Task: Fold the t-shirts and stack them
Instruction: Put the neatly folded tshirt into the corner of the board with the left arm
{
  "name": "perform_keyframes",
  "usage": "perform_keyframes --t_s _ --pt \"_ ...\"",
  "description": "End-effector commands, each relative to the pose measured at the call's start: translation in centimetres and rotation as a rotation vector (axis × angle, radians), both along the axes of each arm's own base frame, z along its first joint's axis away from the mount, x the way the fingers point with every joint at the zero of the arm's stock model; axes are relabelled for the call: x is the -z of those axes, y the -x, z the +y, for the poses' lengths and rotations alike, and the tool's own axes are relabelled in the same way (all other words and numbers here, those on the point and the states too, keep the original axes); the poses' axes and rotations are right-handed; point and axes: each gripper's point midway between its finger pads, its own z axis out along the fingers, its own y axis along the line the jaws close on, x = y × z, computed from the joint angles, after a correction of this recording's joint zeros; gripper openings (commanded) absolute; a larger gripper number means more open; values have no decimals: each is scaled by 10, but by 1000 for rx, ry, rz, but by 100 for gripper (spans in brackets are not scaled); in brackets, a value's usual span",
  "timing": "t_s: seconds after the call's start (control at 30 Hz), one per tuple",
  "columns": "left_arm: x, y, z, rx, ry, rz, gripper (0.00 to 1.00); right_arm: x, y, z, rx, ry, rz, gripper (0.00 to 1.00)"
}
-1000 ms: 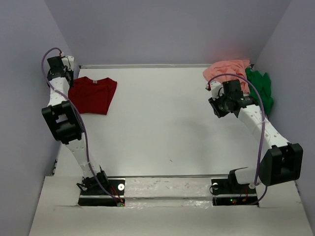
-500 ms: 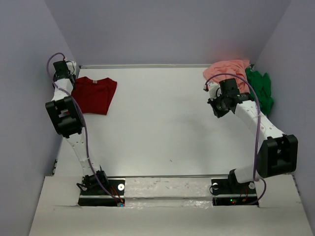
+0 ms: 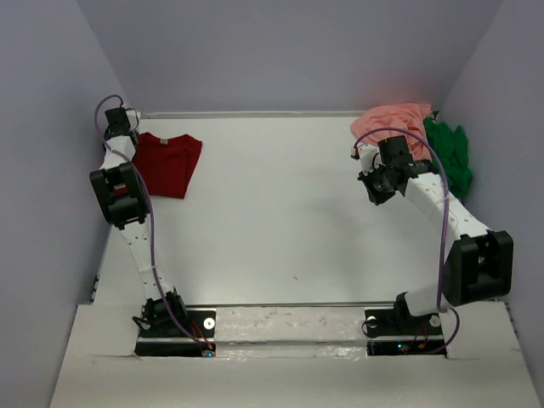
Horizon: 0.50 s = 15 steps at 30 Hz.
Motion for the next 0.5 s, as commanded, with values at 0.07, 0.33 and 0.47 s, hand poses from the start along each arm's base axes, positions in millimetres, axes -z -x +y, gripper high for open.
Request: perform_keyframes --t_s 0.07,0.33,0.47 --pt "3 0 0 -6 -27 15 0 -17 -4 2 -8 -17 -33 0" --pt "3 12 3 -86 -57 25 0 -25 0 4 -16 -36 -52 0" --pt "-54 10 -1 -106 -46 -83 0 -33 3 3 -19 -37 -82 0"
